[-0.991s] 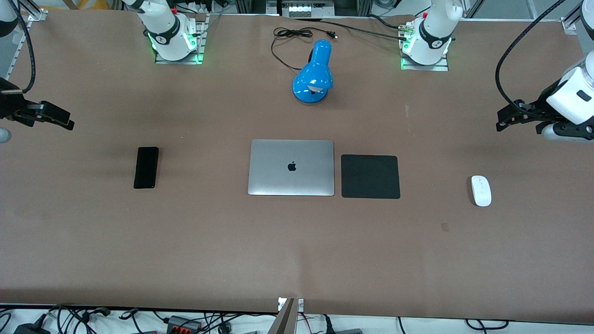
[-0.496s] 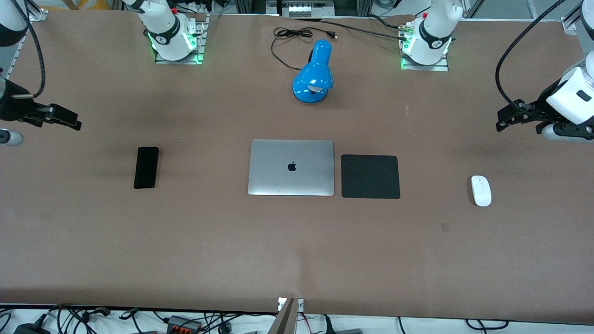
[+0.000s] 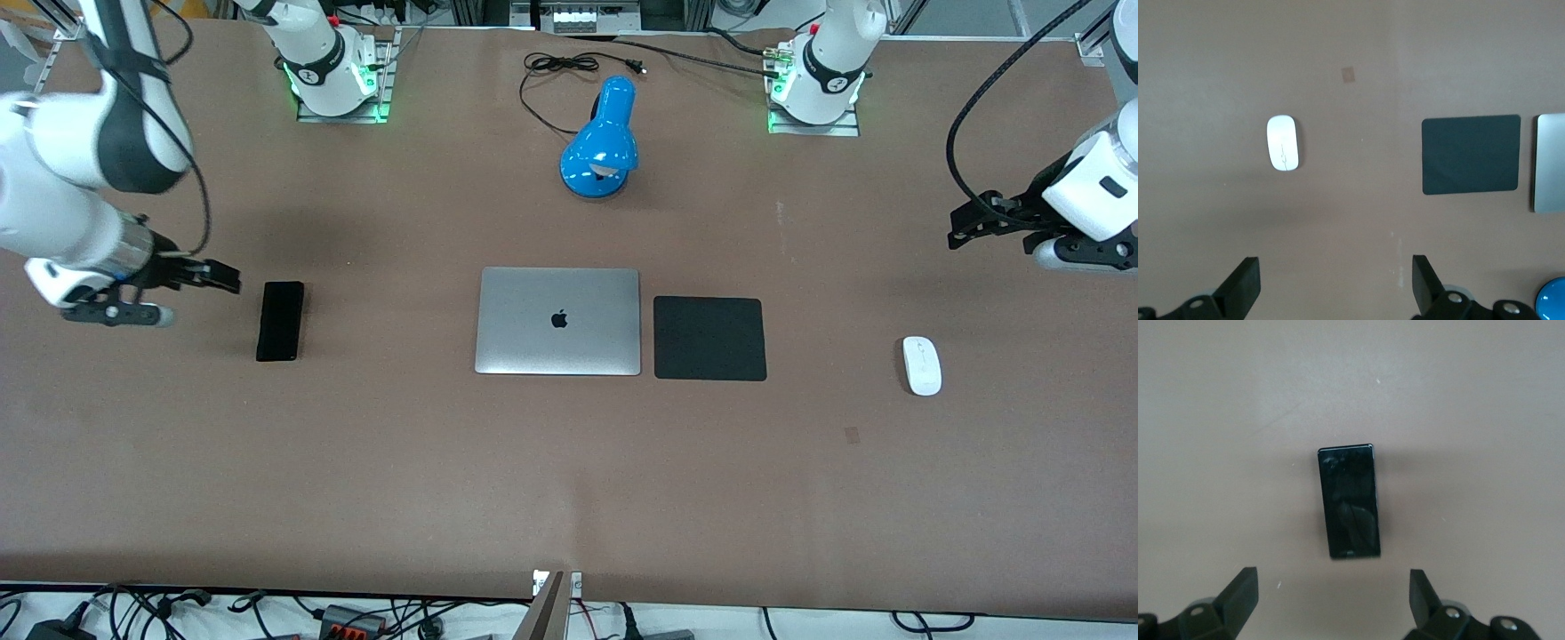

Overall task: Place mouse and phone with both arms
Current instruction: 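Lower the right gripper onto the phone while the left gripper reaches the mouse, then close the right gripper on the phone while the left gripper grasps the mouse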

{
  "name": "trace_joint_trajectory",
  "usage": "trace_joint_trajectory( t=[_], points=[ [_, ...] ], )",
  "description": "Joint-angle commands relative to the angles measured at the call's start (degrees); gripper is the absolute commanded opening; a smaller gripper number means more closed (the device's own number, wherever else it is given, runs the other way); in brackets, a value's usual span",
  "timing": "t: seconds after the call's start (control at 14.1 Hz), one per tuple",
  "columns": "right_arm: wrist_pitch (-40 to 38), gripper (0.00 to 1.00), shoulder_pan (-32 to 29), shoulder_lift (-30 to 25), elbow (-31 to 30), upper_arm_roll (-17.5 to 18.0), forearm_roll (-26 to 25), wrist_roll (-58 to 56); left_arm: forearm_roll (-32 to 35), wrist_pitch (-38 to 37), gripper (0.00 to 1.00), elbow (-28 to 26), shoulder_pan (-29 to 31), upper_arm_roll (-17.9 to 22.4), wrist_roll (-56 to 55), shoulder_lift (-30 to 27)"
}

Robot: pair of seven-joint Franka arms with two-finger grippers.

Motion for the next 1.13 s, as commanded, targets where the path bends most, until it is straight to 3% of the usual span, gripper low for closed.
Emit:
trace_joint_trajectory(
  t=[0.0,0.14,0.28,0.57,0.85,1.06],
  points=[
    [10.67,1.00,0.25,0.54,-7.60,-0.04,0.71,-1.33,-0.70,-1.23,1.00,1.17,0.48,0.61,-0.04,4.19],
    [14.19,1.00,0.25,4.14,-7.61,-0.04,0.10,-3.08,-0.61,-3.25,1.00,0.38,2.06,0.70,0.14,7.52],
    [18.24,1.00,0.16,8.19,-7.43,-0.04,0.01,-8.86,-0.44,-0.20,1.00,0.38,4.70,0.70,0.31,11.64],
    [22.47,1.00,0.16,12.59,-7.34,-0.12,0.01,-12.41,0.35,15.69,1.00,-1.46,7.34,0.70,6.81,18.60],
    [22.57,1.00,0.25,13.65,-7.34,-0.21,0.01,-13.11,0.35,30.20,1.00,-5.85,10.06,0.70,12.09,23.35],
    [22.65,1.00,0.25,14.62,-7.34,-0.30,0.01,-13.11,0.35,41.61,1.00,-12.43,10.16,0.61,13.40,24.15]
  ],
)
